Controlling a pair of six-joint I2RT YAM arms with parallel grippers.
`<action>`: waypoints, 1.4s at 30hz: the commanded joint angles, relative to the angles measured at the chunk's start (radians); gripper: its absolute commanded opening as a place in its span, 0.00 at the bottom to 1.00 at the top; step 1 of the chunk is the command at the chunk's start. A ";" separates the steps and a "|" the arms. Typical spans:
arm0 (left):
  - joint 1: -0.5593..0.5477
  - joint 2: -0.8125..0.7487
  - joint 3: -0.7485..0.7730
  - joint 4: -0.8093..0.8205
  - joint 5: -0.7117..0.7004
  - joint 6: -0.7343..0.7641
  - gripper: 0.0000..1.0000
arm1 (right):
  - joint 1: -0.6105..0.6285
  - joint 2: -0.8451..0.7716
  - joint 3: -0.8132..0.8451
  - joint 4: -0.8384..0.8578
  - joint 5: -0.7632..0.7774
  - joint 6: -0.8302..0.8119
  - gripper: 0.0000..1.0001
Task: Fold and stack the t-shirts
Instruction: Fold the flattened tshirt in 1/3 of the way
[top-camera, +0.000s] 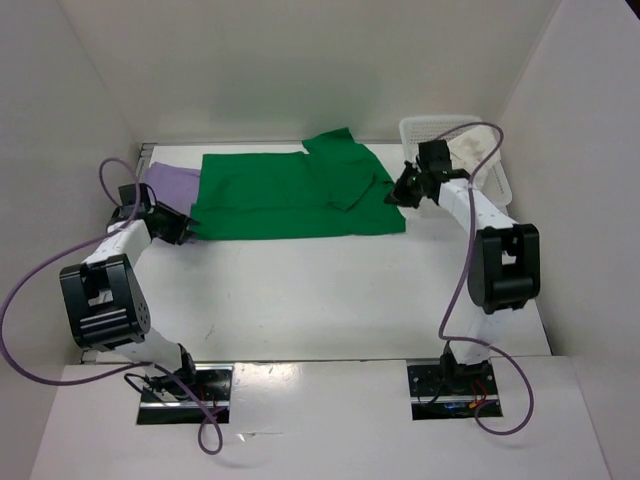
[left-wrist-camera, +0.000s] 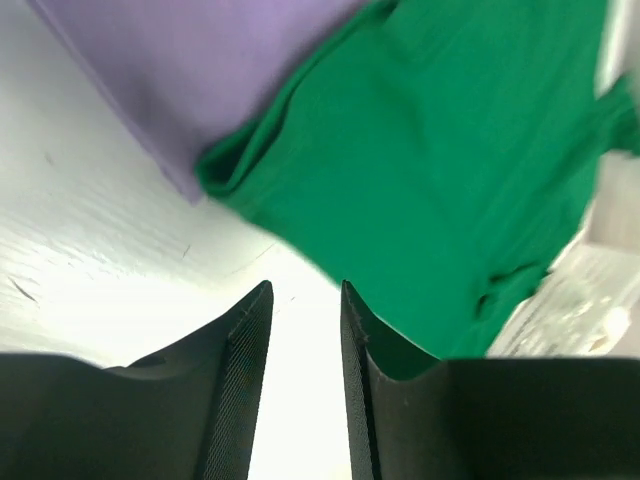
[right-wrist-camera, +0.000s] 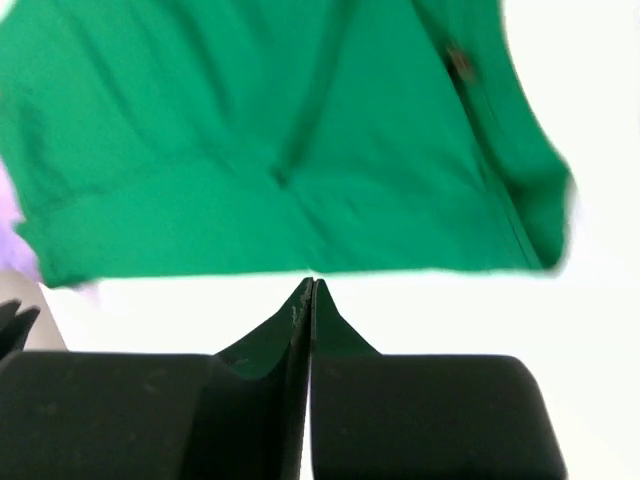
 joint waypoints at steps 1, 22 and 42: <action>-0.028 0.039 -0.032 0.036 0.006 0.018 0.40 | 0.007 -0.084 -0.164 0.104 0.044 0.013 0.00; -0.106 0.209 0.009 0.120 -0.098 -0.091 0.32 | 0.026 0.020 -0.345 0.299 0.175 0.203 0.54; -0.126 0.013 0.000 0.028 -0.106 0.001 0.00 | 0.036 -0.295 -0.474 0.190 0.219 0.223 0.00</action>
